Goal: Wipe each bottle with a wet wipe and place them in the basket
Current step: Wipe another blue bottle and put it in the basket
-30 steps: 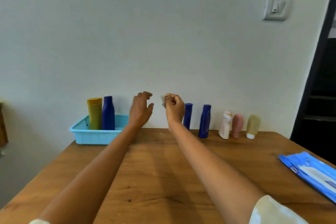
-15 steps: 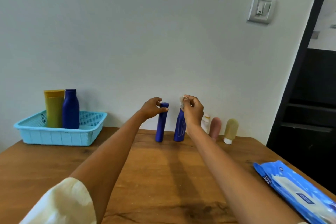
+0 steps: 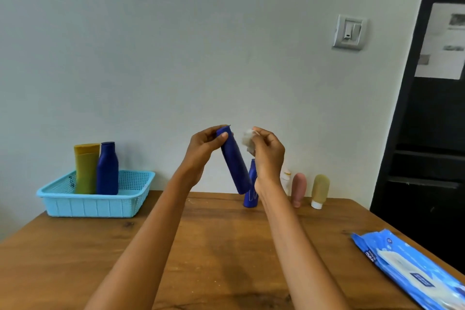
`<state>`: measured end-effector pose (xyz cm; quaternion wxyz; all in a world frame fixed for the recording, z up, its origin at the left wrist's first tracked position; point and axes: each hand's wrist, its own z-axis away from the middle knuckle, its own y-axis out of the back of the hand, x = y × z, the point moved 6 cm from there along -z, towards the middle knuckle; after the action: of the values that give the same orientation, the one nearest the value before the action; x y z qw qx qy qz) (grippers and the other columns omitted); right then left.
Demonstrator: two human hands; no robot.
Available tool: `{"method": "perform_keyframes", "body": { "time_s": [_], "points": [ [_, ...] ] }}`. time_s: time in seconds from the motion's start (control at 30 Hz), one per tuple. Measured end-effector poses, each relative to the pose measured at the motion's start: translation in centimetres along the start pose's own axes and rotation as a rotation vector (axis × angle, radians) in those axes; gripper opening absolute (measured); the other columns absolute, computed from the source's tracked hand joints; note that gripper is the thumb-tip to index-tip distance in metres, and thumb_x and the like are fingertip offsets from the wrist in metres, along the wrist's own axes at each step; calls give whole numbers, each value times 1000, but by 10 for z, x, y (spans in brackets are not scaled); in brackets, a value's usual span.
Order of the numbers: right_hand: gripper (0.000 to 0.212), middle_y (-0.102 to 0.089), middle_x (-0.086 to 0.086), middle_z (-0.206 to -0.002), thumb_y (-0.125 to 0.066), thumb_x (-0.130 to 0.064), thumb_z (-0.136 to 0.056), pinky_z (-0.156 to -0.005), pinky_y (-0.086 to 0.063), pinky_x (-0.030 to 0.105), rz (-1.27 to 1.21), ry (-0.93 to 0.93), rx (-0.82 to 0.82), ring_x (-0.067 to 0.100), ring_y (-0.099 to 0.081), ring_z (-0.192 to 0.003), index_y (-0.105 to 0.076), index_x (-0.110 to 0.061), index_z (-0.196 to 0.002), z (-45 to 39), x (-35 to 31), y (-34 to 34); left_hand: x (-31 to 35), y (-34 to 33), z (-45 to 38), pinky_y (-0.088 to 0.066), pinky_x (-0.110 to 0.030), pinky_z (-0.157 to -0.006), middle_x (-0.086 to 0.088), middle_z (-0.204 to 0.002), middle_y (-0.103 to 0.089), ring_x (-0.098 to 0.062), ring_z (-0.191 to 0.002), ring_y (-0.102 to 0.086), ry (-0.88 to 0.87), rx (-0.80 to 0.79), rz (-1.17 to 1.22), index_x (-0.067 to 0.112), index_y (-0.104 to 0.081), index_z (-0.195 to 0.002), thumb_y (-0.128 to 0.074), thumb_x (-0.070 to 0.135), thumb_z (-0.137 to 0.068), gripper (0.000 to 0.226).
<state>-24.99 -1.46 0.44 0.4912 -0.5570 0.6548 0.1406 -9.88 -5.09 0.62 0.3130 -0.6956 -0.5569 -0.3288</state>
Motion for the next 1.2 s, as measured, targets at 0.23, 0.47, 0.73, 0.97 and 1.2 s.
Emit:
{"method": "perform_keyframes", "body": {
  "time_s": [0.23, 0.47, 0.73, 0.97, 1.2],
  "points": [
    [15, -69, 2, -104, -63, -19, -89, -78, -56, 25, 138, 129, -100, 16, -66, -95, -62, -24, -103, 28, -39, -7, 40, -2, 24, -53, -23, -81, -4, -100, -71, -14, -92, -67, -11, -29, 217, 14, -64, -108, -54, 12, -92, 18],
    [20, -68, -6, -110, -61, -16, -90, -78, -53, 17, 410, 342, -205, 7, -62, -98, -69, -19, -109, 44, -67, -18, 56, -6, 30, -52, -22, -79, -5, -99, -71, -16, -91, -67, -33, -13, 210, 14, -64, -109, -57, 12, -91, 19],
    [14, -69, -3, -96, -61, -7, -87, -71, -48, 9, 550, 370, -245, 10, -65, -89, -73, -11, -95, 44, -37, -9, 50, 15, 30, -54, -25, -80, -7, -100, -69, -20, -95, -65, -4, 156, 182, 19, -64, -102, -60, 15, -90, 14],
    [19, -65, -7, -102, -62, -5, -88, -78, -47, 6, 410, 535, -262, 0, -61, -94, -73, -12, -102, 54, -62, -22, 47, -2, 29, -54, -25, -79, -6, -94, -71, -19, -88, -68, 8, 121, 165, 17, -67, -101, -61, 15, -89, 13],
    [10, -67, -5, -88, -64, -6, -86, -66, -48, 11, 472, 383, -263, 8, -64, -84, -73, -9, -87, 43, -25, 1, 36, 5, 31, -54, -21, -73, -4, -90, -68, -17, -85, -65, 48, 223, 134, 16, -64, -101, -63, 15, -88, 13]
  ]
}}
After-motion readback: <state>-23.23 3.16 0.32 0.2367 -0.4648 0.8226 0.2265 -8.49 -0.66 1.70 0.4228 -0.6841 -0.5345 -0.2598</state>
